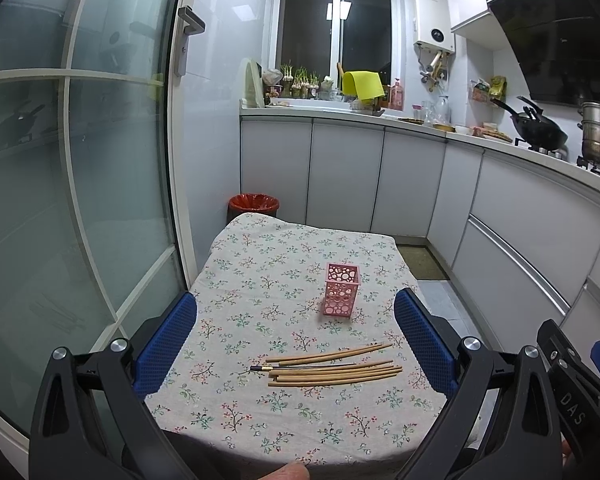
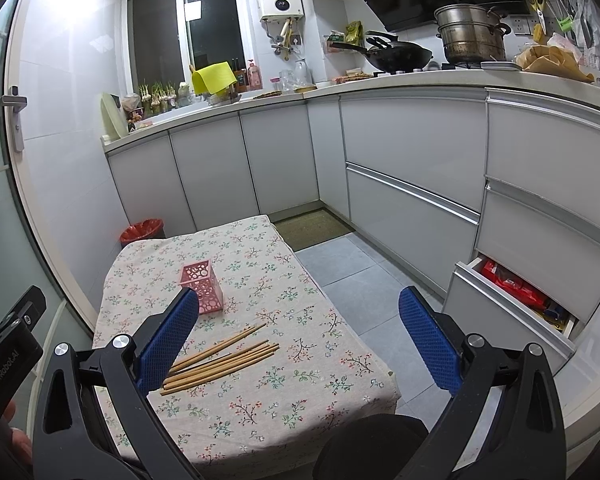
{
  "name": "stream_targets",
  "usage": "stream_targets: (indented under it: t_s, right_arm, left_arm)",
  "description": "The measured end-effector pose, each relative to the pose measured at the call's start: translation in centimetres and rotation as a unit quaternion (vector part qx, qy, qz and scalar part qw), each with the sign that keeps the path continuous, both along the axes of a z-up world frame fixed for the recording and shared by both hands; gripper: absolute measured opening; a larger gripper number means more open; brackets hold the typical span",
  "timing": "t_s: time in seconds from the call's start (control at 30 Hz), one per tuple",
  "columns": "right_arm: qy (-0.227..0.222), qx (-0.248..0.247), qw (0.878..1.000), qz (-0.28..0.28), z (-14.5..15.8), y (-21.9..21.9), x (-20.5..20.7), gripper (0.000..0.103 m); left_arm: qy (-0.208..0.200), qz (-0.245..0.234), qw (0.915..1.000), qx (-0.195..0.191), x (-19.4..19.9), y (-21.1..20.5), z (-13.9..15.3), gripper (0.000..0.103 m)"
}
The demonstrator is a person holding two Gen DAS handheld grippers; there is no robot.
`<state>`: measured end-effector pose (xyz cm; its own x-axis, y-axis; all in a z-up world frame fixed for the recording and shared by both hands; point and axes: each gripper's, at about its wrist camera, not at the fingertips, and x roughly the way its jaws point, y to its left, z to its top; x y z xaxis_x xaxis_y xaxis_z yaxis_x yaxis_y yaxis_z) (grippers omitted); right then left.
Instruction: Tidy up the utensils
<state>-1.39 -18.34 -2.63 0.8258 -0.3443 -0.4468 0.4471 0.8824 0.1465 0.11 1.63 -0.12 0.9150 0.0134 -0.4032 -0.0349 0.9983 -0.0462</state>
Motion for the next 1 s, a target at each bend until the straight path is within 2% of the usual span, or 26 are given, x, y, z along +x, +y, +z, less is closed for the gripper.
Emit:
stream_targets:
  t_s: [1.0]
  right_arm:
    - [0.002, 0.002, 1.0, 0.005, -0.32, 0.44, -0.36, 0.096]
  left_arm:
    - [0.003, 0.001, 1.0, -0.003, 0.19, 0.54, -0.07, 0.096]
